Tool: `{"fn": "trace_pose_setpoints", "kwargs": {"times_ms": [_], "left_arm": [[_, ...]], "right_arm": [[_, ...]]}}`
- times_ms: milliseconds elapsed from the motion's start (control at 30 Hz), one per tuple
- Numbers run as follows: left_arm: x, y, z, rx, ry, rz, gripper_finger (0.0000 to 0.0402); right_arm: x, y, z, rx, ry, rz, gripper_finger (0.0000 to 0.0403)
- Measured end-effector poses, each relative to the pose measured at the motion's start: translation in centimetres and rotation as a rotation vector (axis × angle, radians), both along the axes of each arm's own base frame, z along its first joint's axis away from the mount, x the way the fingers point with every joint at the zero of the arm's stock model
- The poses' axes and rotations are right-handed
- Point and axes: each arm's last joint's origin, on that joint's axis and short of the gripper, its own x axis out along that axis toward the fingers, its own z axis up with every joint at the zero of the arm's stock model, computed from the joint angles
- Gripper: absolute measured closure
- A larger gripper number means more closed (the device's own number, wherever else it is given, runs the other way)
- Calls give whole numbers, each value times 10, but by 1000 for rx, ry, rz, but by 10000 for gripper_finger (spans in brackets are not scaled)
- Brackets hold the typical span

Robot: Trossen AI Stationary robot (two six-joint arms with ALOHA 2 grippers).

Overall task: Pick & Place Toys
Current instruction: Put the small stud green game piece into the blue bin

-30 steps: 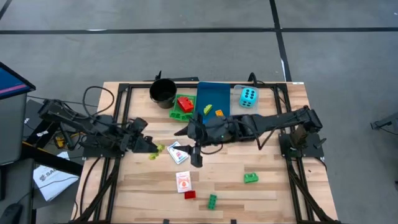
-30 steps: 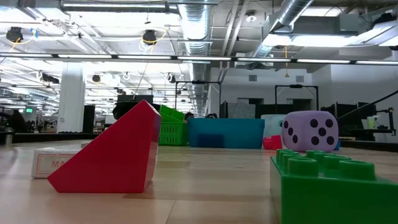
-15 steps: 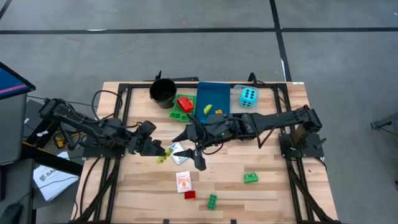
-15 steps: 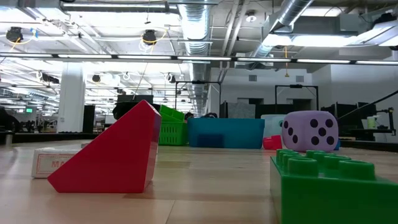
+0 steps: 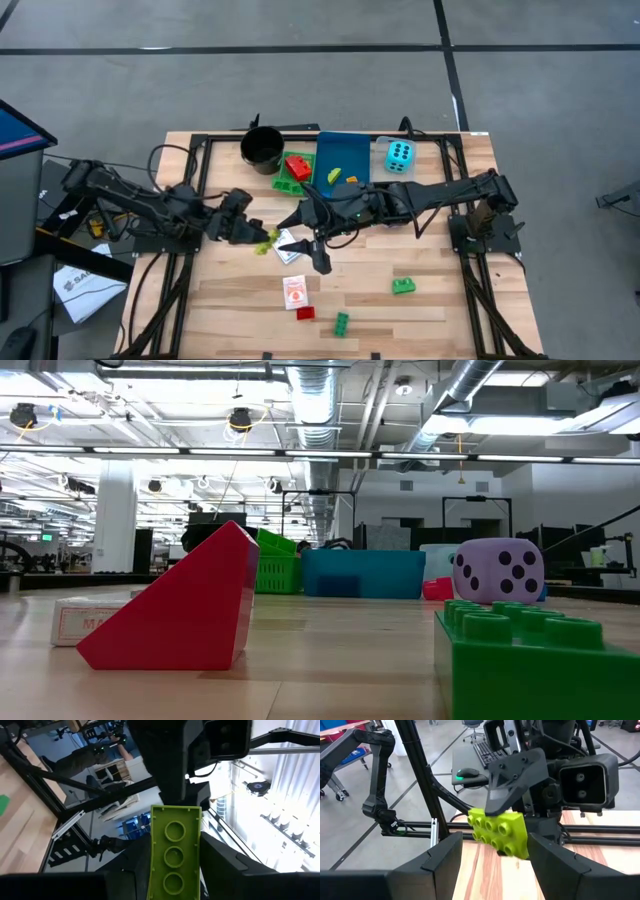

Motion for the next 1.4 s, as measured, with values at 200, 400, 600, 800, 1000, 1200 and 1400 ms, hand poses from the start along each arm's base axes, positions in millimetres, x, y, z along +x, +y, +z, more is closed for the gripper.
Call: {"fn": "trace_pose_setpoints", "kwargs": {"times_ms": [200,400,600,800,1000,1200,1400], "left_arm": [[6,-1,-2,-6,-14,2,271],[15,-4,-4,-20,-57,1,270],[17,-4,-2,-32,-98,3,271],[16,0,3,-41,-148,11,271],[16,0,3,-36,-147,3,270],[16,0,2,-26,-142,-20,270],[17,0,2,-30,-136,-16,264]], "right_arm": [[0,0,1,5,-10,3,184],[1,1,3,33,-29,23,184],[2,-2,3,48,-30,15,184],[2,-2,3,93,-17,16,201],[2,-2,2,92,-14,12,251],[2,-1,2,109,-9,16,314],[2,-5,3,145,-1,6,349]]}}
